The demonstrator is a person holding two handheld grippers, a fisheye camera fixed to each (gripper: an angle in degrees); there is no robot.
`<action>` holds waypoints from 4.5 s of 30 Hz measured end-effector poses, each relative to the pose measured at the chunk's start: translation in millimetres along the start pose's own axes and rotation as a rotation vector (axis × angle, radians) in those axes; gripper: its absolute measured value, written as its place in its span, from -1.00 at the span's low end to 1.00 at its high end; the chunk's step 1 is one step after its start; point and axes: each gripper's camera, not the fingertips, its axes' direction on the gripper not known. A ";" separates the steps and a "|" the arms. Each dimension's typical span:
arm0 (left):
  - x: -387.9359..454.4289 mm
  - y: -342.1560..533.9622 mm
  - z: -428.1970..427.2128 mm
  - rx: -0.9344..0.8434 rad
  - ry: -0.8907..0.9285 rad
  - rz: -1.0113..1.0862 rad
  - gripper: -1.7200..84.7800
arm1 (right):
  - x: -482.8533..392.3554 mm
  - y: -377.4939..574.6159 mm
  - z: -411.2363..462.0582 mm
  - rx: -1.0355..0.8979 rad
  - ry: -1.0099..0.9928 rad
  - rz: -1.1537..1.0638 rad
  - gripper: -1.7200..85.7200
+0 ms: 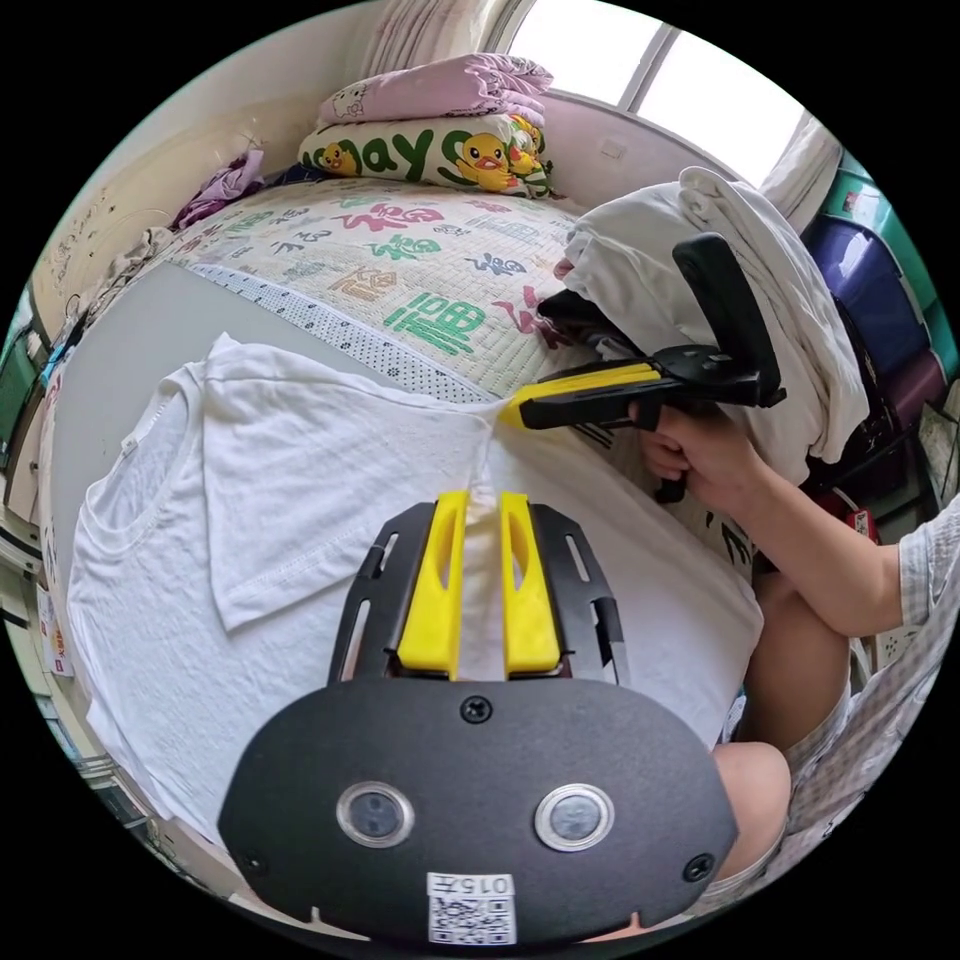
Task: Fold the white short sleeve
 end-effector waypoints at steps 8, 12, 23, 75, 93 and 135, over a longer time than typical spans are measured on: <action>2.4 2.1 14.0 -0.039 0.015 0.012 -0.83 | 7.3 0.1 -0.2 -0.003 -0.035 0.057 -0.98; -11.9 16.8 14.2 -0.080 0.058 -0.045 -0.81 | 18.7 1.9 -5.6 -0.014 -0.092 0.113 -0.97; -113.6 94.8 -14.0 0.172 -0.042 -0.529 -0.77 | -18.7 6.6 -47.2 0.084 -0.016 0.068 -0.94; -72.6 139.2 357.1 0.202 0.215 -0.434 -0.86 | -40.6 -50.1 -35.3 -0.064 -0.086 0.077 -0.97; 52.6 534.2 387.5 0.320 0.205 -0.829 -0.94 | -214.5 111.5 -175.4 -0.023 -0.041 0.067 -0.97; 127.8 836.9 564.2 0.699 0.173 -0.875 -0.98 | -565.2 28.5 -442.3 0.375 -1.173 -0.304 -0.80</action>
